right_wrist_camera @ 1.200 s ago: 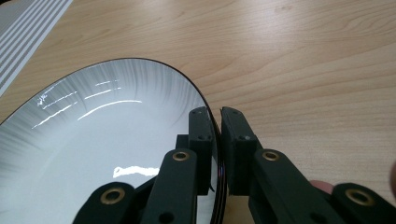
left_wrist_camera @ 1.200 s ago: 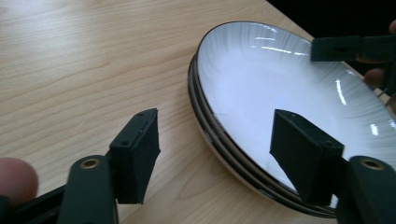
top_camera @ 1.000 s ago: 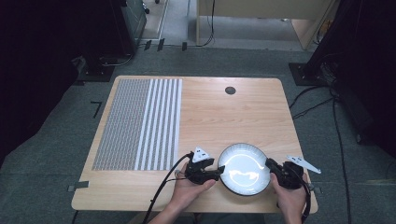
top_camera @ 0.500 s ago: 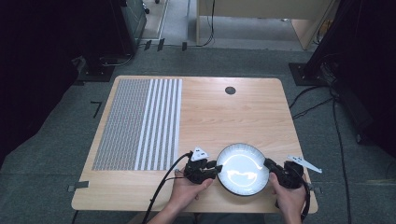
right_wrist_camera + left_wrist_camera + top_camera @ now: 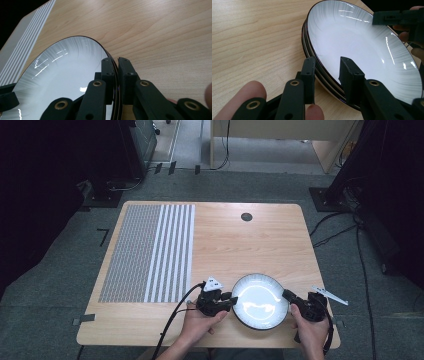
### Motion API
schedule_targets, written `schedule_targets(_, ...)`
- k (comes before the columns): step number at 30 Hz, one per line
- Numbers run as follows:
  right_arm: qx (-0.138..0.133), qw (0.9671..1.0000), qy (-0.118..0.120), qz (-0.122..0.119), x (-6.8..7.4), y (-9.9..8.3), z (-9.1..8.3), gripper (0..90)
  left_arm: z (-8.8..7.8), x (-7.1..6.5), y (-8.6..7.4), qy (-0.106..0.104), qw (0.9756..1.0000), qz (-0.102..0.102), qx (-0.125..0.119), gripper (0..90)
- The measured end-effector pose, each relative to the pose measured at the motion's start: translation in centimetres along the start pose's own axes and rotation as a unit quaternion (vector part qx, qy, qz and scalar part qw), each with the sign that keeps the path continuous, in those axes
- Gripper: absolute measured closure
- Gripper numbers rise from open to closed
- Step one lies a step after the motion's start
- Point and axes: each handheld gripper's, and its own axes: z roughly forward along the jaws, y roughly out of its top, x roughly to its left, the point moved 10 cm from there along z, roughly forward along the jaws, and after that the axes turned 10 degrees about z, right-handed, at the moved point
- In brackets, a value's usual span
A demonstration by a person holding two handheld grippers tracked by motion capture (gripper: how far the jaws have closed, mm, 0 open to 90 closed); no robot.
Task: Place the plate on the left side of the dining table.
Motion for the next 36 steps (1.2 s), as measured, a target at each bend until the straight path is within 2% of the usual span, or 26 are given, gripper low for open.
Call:
schedule_targets(6,0.003,0.9998,0.011,0.018,-0.1,0.1,0.0,83.5,0.0,0.0,0.0,0.001,1.0000,-0.001,0.000,66.6)
schedule_targets(9,0.012,0.9981,0.035,0.050,-0.3,0.1,-0.1,83.0,0.1,0.1,0.0,0.002,1.0000,-0.006,0.001,65.9)
schedule_targets(10,0.015,0.9965,0.048,0.066,-0.4,0.2,-0.1,82.9,0.1,0.1,0.0,0.001,1.0000,-0.007,0.002,64.6)
schedule_targets(15,0.014,0.9975,0.040,0.056,-0.3,0.2,-0.1,83.2,0.1,0.2,-0.1,0.002,1.0000,-0.007,0.003,64.2)
schedule_targets(16,0.021,0.9963,0.048,0.068,-0.3,0.1,-0.2,83.0,0.1,0.2,-0.1,0.002,1.0000,-0.008,0.003,64.2)
schedule_targets(19,0.026,0.9956,0.056,0.071,-0.3,0.1,-0.2,83.2,0.0,0.3,-0.1,0.000,0.9999,-0.010,0.004,63.7)
schedule_targets(21,0.034,0.9976,0.046,0.039,-0.1,0.0,-0.3,84.0,0.1,0.2,-0.2,0.000,0.9999,-0.009,0.008,61.3)
schedule_targets(22,0.034,0.9976,0.046,0.039,-0.1,0.0,-0.3,84.0,0.1,0.2,-0.2,0.000,0.9999,-0.009,0.008,60.7)
schedule_targets(24,0.040,0.9988,0.026,0.009,0.0,-0.1,-0.4,83.8,0.2,0.2,-0.3,0.000,0.9999,-0.010,0.010,60.4)
schedule_targets(25,0.043,0.9989,0.019,-0.002,0.0,-0.2,-0.4,83.2,0.2,0.2,-0.4,-0.002,0.9998,-0.012,0.013,59.9)
schedule_targets(26,0.044,0.9987,0.005,-0.025,0.2,-0.4,-0.4,81.3,0.3,0.1,-0.5,-0.002,0.9998,-0.011,0.013,59.1)
schedule_targets(27,0.044,0.9987,0.005,-0.025,0.2,-0.4,-0.4,81.3,0.3,0.1,-0.5,-0.002,0.9998,-0.011,0.013,58.9)
schedule_targets(28,0.043,0.9979,-0.005,-0.048,0.5,-0.6,-0.5,77.2,0.3,0.1,-0.5,0.002,0.9999,-0.008,0.013,58.7)
schedule_targets(29,0.043,0.9979,-0.005,-0.048,0.5,-0.6,-0.5,77.2,0.3,0.1,-0.5,0.002,0.9999,-0.008,0.013,58.7)
schedule_targets(30,0.036,0.9952,-0.026,-0.087,0.8,-0.8,-0.4,76.8,0.3,0.1,-0.5,0.005,0.9999,-0.005,0.012,58.5)
schedule_targets(31,0.033,0.9933,-0.037,-0.105,0.9,-0.9,-0.4,76.9,0.3,0.1,-0.5,0.005,0.9999,-0.004,0.012,58.5)
schedule_targets(32,0.027,0.9899,-0.054,-0.128,1.0,-0.9,-0.3,77.7,0.3,0.1,-0.5,0.006,0.9999,-0.005,0.013,58.6)
schedule_targets(33,0.027,0.9899,-0.054,-0.128,1.0,-0.9,-0.3,77.7,0.3,0.1,-0.5,0.006,0.9999,-0.005,0.013,58.8)
schedule_targets(34,0.009,0.9796,-0.095,-0.177,1.1,-1.1,-0.2,80.3,0.4,0.1,-0.5,0.008,0.9999,-0.005,0.013,58.9)
schedule_targets(35,0.009,0.9796,-0.095,-0.177,1.1,-1.1,-0.2,80.3,0.4,0.1,-0.5,0.008,0.9999,-0.005,0.013,58.9)
schedule_targets(36,0.004,0.9761,-0.105,-0.190,1.2,-1.1,-0.1,80.2,0.4,0.1,-0.5,0.009,0.9999,-0.006,0.013,58.9)
